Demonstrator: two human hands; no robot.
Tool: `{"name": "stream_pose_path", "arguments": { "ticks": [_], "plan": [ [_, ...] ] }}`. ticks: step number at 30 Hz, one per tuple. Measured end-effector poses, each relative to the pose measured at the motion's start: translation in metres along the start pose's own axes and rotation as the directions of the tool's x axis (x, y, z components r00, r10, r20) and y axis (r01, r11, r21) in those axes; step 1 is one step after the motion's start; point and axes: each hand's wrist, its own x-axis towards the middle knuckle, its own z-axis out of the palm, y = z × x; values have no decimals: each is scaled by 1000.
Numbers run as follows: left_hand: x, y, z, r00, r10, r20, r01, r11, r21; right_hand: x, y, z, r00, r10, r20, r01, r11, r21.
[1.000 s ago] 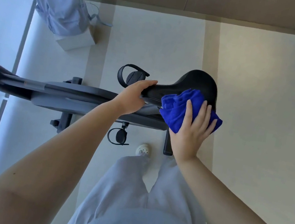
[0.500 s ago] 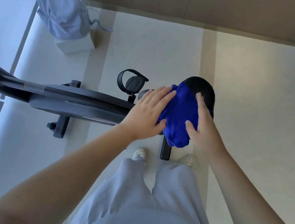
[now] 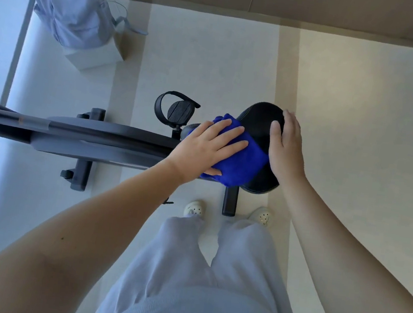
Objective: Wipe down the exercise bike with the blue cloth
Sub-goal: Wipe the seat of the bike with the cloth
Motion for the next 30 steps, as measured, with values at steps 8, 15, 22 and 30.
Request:
{"name": "stream_pose_path", "arguments": {
  "ticks": [8, 15, 22, 30],
  "plan": [
    [-51, -38, -2, 820, -545, 176, 564, 715, -414, -2, -2, 16, 984, -3, -179, -31, 982, -188],
    [-30, -47, -14, 822, -464, 331, 570, 667, -479, -1, -2, 17, 979, -17, -203, -30, 973, -229],
    [6, -60, -28, 877, -229, 422, 405, 826, -392, -1, -3, 18, 976, -11, -218, -49, 963, -266],
    [82, -28, -27, 851, -266, 453, 471, 769, -432, -1, -1, 15, 973, -31, -229, -24, 971, -236]
  ]
}}
